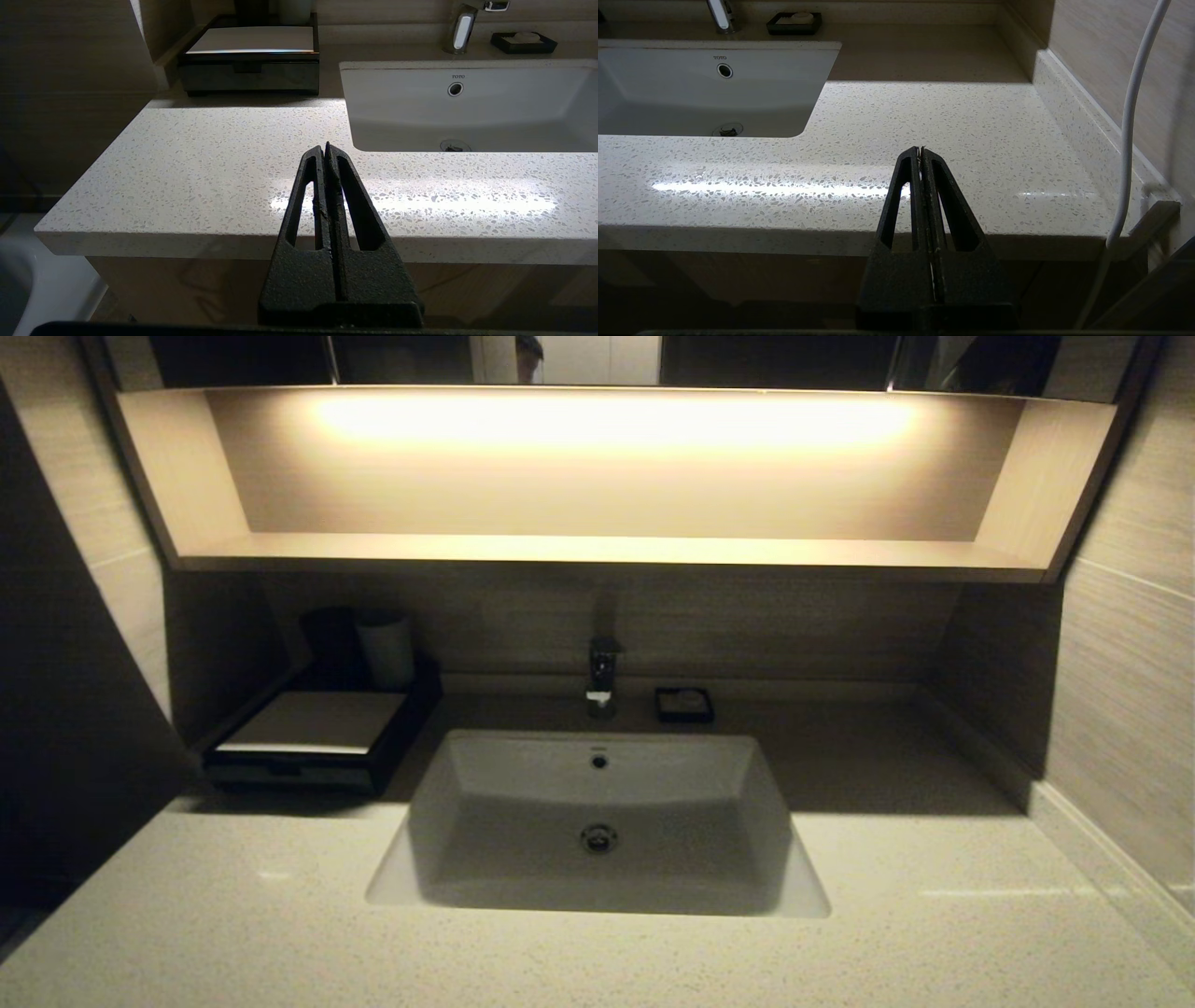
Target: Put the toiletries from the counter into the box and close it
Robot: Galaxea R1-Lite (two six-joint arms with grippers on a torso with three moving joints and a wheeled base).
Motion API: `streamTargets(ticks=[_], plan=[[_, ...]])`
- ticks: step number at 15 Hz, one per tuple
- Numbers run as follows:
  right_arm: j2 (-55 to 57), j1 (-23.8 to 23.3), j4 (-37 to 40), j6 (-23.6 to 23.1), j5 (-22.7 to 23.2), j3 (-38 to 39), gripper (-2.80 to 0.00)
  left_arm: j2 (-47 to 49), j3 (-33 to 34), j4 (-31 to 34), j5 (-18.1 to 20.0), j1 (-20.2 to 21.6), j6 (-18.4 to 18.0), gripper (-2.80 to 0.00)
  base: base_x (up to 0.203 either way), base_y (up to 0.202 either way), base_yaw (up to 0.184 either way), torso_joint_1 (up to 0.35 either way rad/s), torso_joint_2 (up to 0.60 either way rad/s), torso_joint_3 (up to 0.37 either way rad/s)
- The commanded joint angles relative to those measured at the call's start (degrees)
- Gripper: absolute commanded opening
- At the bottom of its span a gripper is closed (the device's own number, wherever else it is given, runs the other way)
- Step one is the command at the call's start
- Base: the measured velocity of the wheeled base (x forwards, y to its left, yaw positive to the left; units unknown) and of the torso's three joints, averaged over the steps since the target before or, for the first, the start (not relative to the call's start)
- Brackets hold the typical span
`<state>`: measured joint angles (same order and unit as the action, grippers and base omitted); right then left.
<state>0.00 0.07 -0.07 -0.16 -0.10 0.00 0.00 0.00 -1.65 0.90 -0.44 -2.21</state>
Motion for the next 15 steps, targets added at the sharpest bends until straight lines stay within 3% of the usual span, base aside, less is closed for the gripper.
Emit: streamTargets(ticks=[1, 15], plan=[[0.00, 0.01, -0.01, -0.02, 0.01, 0.09, -2.80, 0.09, 1.14, -0.02, -0.02, 0.00, 0.01, -2.80, 0.000, 0.000, 0.000, 0.000, 0.00, 0.000], [-0.09, 0.01, -0.10, -0.19, 0.01, 0.09, -2.80, 0.09, 1.14, -0.02, -0.02, 0.00, 0.01, -2.80, 0.000, 0.000, 0.000, 0.000, 0.00, 0.000]])
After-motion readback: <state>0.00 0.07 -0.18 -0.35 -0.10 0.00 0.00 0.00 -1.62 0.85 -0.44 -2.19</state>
